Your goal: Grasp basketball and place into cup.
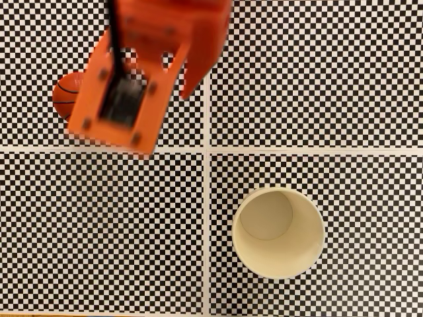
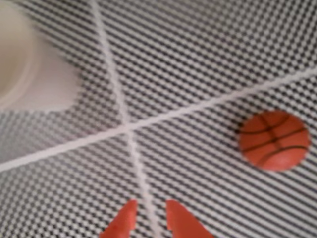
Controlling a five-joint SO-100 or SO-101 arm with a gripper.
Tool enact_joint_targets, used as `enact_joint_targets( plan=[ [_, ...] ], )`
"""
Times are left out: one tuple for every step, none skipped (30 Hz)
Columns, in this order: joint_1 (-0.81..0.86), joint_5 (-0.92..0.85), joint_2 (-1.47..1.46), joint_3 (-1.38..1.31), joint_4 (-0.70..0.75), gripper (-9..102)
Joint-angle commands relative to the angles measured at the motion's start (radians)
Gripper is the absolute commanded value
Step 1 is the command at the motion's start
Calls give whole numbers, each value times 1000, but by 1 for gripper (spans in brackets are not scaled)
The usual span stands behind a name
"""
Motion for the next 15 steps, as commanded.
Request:
enact_joint_targets(
  plan=[
    [25, -21, -78, -178, 49, 9],
    [35, -17, -106, -198, 55, 12],
    [49, -14, -124, -207, 55, 14],
    [63, -26, -140, -215, 55, 14],
    [74, -44, -152, -218, 55, 15],
    [83, -58, -158, -213, 55, 18],
    [89, -63, -160, -195, 55, 21],
    [97, -64, -160, -181, 55, 23],
    [103, -55, -161, -172, 54, 25],
    [110, -46, -167, -169, 54, 26],
    [121, -38, -178, -164, 51, 26],
    [132, -20, -192, -164, 51, 26],
    [146, -14, -206, -164, 48, 26],
    [155, -17, -224, -164, 44, 27],
    [166, -15, -242, -170, 46, 30]
  ],
)
